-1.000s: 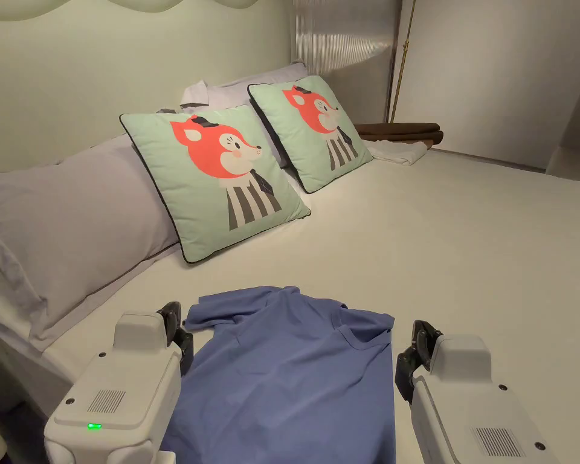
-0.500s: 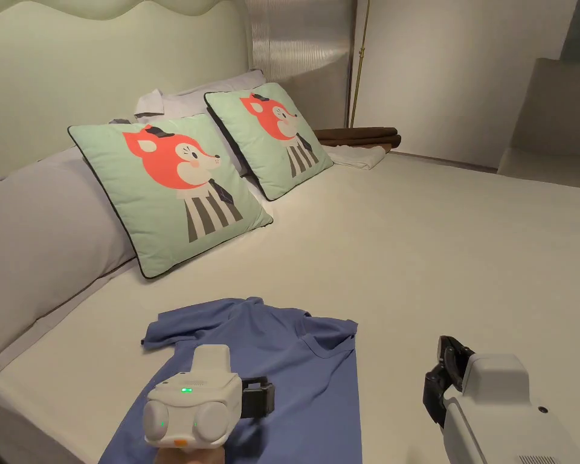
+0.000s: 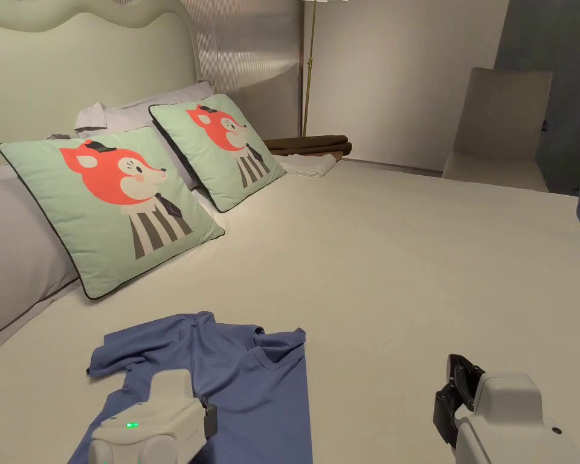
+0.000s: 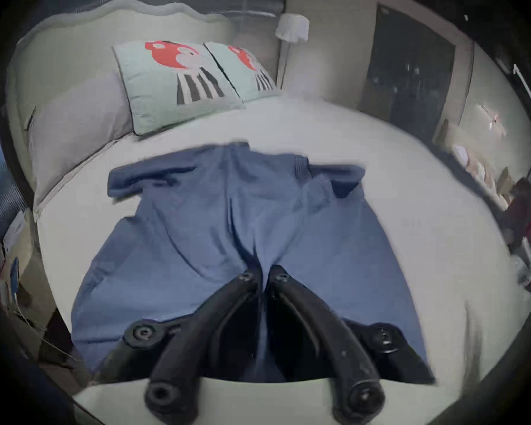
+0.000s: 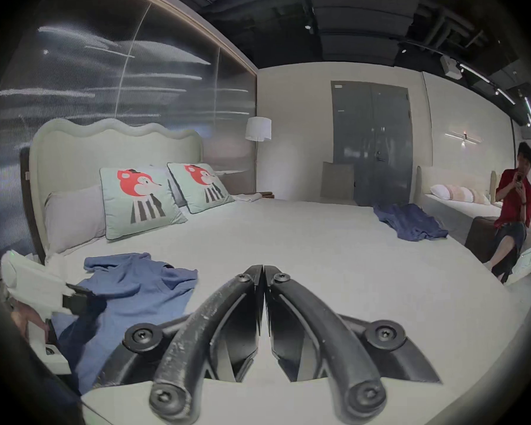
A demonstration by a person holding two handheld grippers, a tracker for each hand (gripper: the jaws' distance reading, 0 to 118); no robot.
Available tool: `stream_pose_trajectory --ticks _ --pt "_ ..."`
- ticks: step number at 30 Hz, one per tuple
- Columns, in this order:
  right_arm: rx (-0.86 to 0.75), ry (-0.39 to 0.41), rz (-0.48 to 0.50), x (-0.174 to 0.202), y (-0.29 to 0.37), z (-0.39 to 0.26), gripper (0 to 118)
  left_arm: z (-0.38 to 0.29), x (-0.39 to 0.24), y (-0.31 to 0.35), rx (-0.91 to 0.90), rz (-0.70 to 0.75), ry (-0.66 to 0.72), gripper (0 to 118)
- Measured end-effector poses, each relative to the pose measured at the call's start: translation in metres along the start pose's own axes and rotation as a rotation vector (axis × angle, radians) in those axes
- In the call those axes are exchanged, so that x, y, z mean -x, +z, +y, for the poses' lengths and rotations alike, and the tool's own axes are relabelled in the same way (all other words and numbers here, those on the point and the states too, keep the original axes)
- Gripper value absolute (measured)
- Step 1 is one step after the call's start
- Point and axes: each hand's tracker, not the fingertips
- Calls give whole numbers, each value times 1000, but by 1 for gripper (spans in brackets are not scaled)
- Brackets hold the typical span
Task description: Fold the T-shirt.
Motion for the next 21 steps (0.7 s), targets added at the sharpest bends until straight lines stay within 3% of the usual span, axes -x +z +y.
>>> stream_pose_trajectory --ticks 5,14,18,21 --pt "-15 -23 -39 -23 12 4 0 43 -41 44 -117 -119 -49 0" --pt "-45 -46 -160 -77 46 9 0 116 -185 99 -305 -417 -289 0" --pt "-63 -47 -231 -104 67 13 0 122 -253 101 -336 -514 -380 0" --pt "-75 -38 -295 -124 86 15 0 112 -297 104 -298 -644 -374 0"
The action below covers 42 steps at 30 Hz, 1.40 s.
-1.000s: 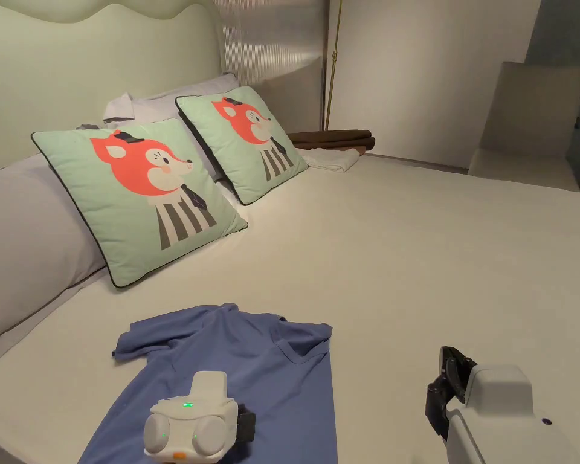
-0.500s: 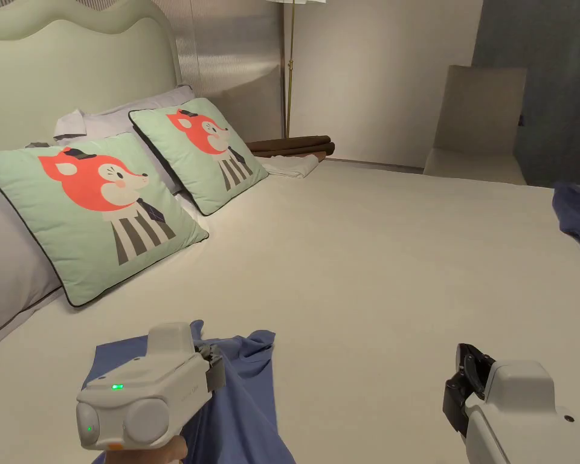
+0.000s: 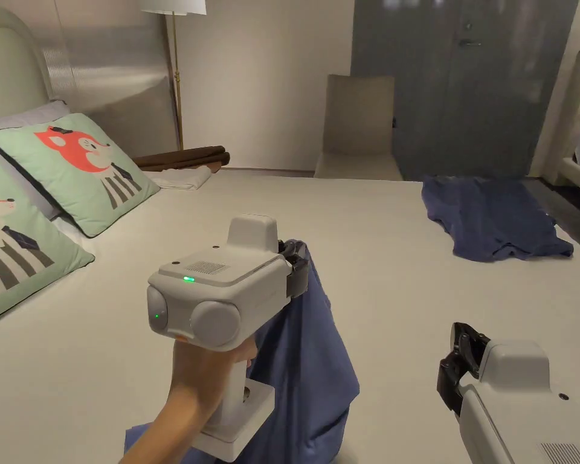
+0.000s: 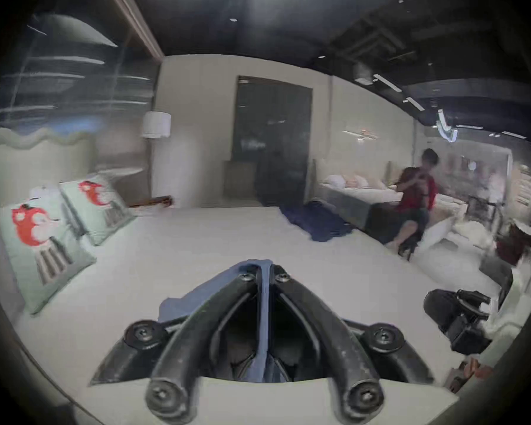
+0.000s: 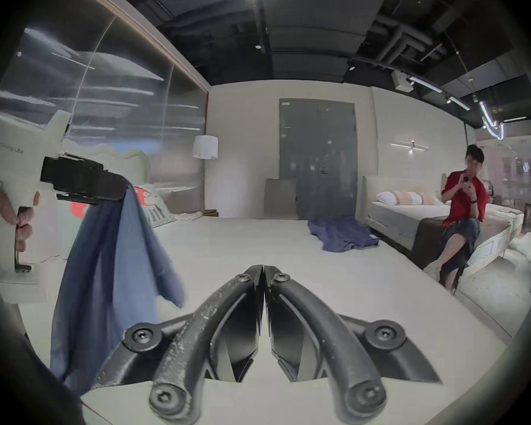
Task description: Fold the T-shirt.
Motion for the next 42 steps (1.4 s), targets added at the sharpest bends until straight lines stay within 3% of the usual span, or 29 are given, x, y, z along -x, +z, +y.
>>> stream_pose_trajectory --ticks 5,10,15,19,20,22,23,24,26,27,28,29,34,42 --pt "0 -6 -97 -37 14 2 0 -18 -44 -25 30 -150 49 0" --pt "11 -1 -152 -56 22 -2 0 -65 -55 -51 194 -223 109 0" --pt "33 -8 -164 -56 24 -11 0 -151 -50 -84 488 -190 91 0" --pt "62 -6 -148 -50 20 -19 0 -213 -47 -98 706 -82 -46 0" --pt "67 -6 -143 -48 20 -21 0 -221 -45 -97 717 -93 -64 0" --pt "75 -3 -135 -45 19 -22 0 -211 -38 -86 564 -117 23 2" --pt "77 -3 -133 -43 18 -23 0 -205 -36 -89 600 -99 52 4" --pt "80 -4 -131 -42 17 -22 0 -198 -34 -90 612 -85 68 10" --pt "83 -13 -124 -41 16 -21 0 -185 -29 -82 525 -63 87 38" --pt "81 -17 -123 -40 16 -19 0 -178 -26 -78 484 -46 89 61" --pt "77 -21 -123 -38 15 -18 0 -169 -22 -74 441 -27 95 94" --pt "72 -22 -123 -37 15 -15 0 -158 -21 -67 407 -21 98 112" --pt "42 -20 -116 -31 13 -3 0 -103 7 -23 168 -10 87 116" --pt "-6 -32 -100 -22 8 14 0 -67 56 42 -118 230 -31 115"
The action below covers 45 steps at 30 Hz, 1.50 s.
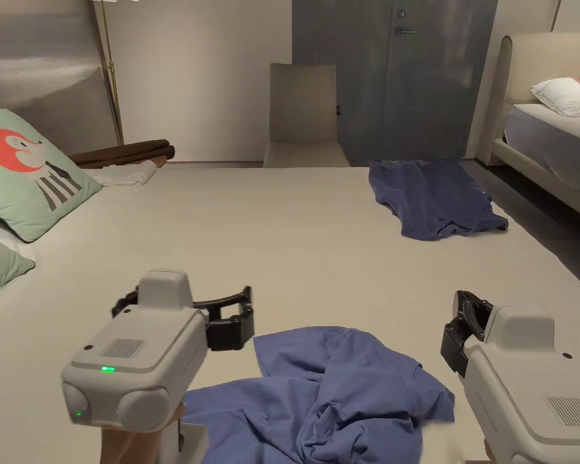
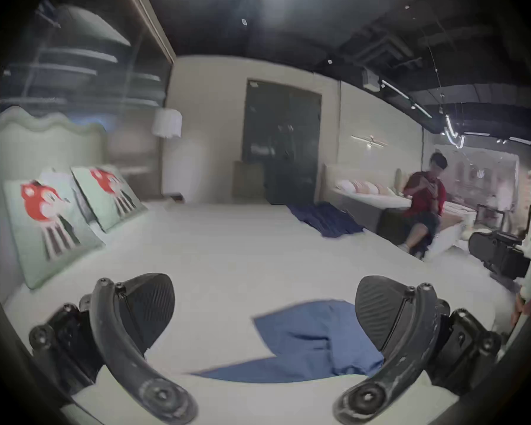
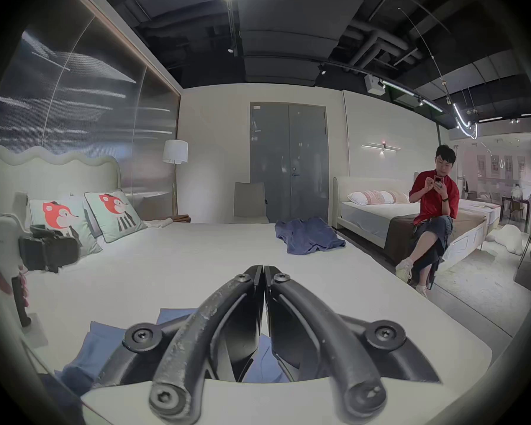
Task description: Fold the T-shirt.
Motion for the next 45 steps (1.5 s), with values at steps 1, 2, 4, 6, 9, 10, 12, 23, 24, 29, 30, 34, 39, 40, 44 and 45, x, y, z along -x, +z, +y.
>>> stream_pose_trajectory --ticks 1,2,4,6,9,10,12,23,24,29,30,34,39,40,44,45 --pt "-4 2 4 2 -1 1 0 0 6 3 -24 30 -14 114" --pt "-7 5 5 4 -2 3 0 -1 11 6 -37 42 -26 112" --pt "-14 10 13 7 -4 5 0 -5 20 9 -66 69 -56 106" --pt "-19 14 17 10 -4 6 0 -8 24 13 -84 124 -69 80" --pt "-23 16 25 13 -4 7 0 -13 31 8 -68 151 -56 0" --pt "-21 15 28 14 -4 7 0 -13 35 6 -55 133 -32 0" --pt "-17 14 30 14 -5 5 0 -14 37 2 -37 125 3 0" --pt "26 11 23 8 -16 -6 0 -49 73 -71 493 -20 120 0" --pt "31 9 22 7 -18 -8 0 -57 74 -78 538 -16 101 0" --pt "64 20 11 4 -30 -18 0 -98 87 -101 691 -11 178 2" --pt "74 21 11 4 -33 -20 0 -106 89 -102 695 10 196 13" --pt "111 15 11 2 -46 -31 0 -127 88 -104 741 20 190 110" --pt "156 26 6 2 -57 -46 0 -145 78 -114 807 2 157 97" --pt "165 24 6 1 -58 -49 0 -147 73 -114 803 13 110 77" --pt "222 -5 -1 -8 -68 -63 0 -142 62 -108 745 3 0 29" --pt "233 -6 -9 -10 -73 -67 0 -140 62 -108 739 -22 7 8"
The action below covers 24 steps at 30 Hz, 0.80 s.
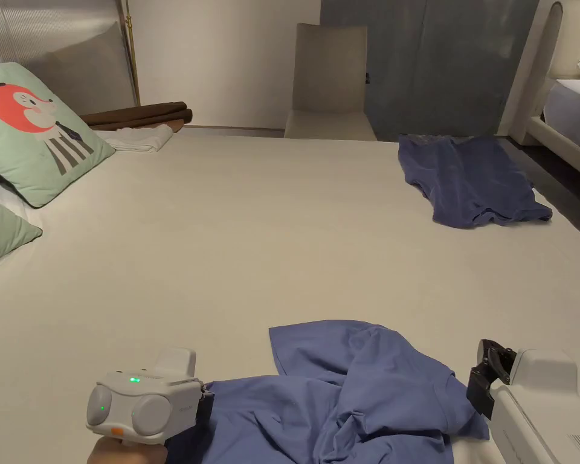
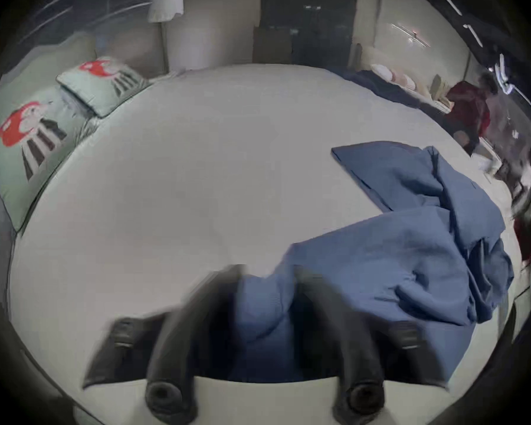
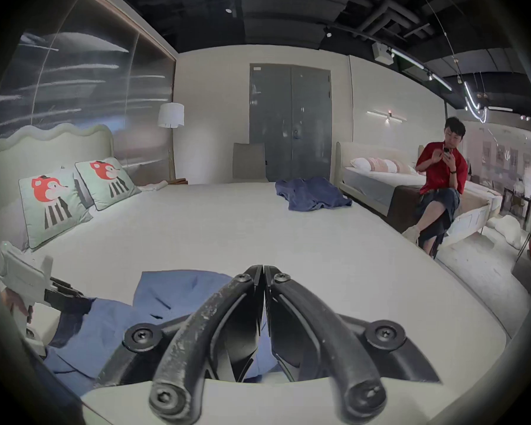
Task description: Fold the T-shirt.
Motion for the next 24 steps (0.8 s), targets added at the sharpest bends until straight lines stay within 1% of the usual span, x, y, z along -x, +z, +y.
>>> stream_pose_trajectory --ticks 1,2,3,4,5,6,7,8,12,14,15,16,17,19,20,22,24 --pt "26 4 -21 -3 -7 -4 5 2 0 4 -10 -3 8 6" --pt "77 4 -41 -5 -16 -7 16 3 -2 9 -38 -10 4 6" --pt "126 -1 -44 -8 -26 -9 31 4 -1 15 -75 -18 9 6" --pt "186 -2 -32 -11 -37 -12 59 5 1 22 -107 -31 22 6" --pt "238 -4 -16 -13 -49 -15 79 7 3 28 -127 -51 36 6" --pt "281 -20 -11 -15 -59 -19 96 9 1 36 -142 -71 50 6" --pt "348 -11 -5 -16 -70 -22 110 12 3 41 -153 -92 58 6" --pt "378 -11 7 -15 -78 -27 112 14 5 46 -159 -101 62 6" --pt "545 -5 38 -8 -100 -44 112 19 5 61 -187 -112 62 6" --pt "562 10 67 -3 -102 -51 109 21 5 64 -193 -116 62 6" --pt "555 24 97 0 -99 -53 98 21 6 65 -195 -118 62 6" --pt "526 43 131 3 -95 -54 69 20 6 67 -201 -116 65 6" --pt "505 56 145 5 -90 -51 45 20 7 68 -204 -117 67 6" --pt "502 40 141 5 -82 -41 19 20 8 71 -216 -114 76 6" --pt "449 36 130 4 -76 -35 18 21 9 73 -226 -110 82 6" --pt "336 60 102 -2 -59 -10 17 27 13 80 -278 -96 99 6" --pt "256 60 104 -10 -47 21 17 40 18 91 -312 -89 113 6"
